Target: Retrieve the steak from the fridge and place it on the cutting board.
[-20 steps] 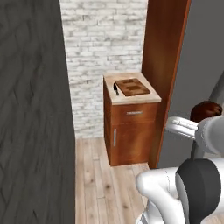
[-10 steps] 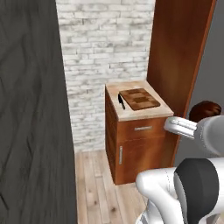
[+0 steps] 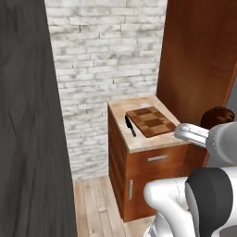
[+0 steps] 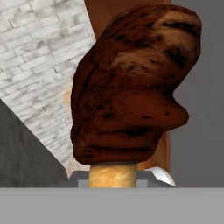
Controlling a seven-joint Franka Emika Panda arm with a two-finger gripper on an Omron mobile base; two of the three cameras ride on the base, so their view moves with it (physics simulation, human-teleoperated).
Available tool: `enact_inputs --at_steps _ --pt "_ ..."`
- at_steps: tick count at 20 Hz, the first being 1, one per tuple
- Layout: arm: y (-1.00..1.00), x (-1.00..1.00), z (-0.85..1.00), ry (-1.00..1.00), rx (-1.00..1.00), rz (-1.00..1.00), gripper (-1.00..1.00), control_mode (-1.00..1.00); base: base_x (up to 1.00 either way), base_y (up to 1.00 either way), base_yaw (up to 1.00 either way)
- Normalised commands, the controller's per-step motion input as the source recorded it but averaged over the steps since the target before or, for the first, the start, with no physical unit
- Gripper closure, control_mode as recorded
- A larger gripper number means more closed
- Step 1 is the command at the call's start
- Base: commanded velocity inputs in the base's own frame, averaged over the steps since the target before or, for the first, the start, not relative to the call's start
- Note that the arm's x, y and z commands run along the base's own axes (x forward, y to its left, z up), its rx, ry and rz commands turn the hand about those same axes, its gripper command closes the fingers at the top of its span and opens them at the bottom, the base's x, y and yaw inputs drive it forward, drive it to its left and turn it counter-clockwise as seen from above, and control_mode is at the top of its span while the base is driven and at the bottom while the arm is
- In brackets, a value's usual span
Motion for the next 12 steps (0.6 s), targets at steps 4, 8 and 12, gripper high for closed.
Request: enact_inputs --at_steps 4,8,12 --pt "0.0 0.0 0.0 0.0 0.0 0.0 1.0 1.0 0.64 0.0 -0.15" --pt "0.0 0.0 0.0 0.0 0.0 0.0 1.0 1.0 0.23 0.0 -0.05" --pt "0.0 0.0 0.0 0.0 0.0 0.0 1.0 1.0 0.46 -0.02 -0.01"
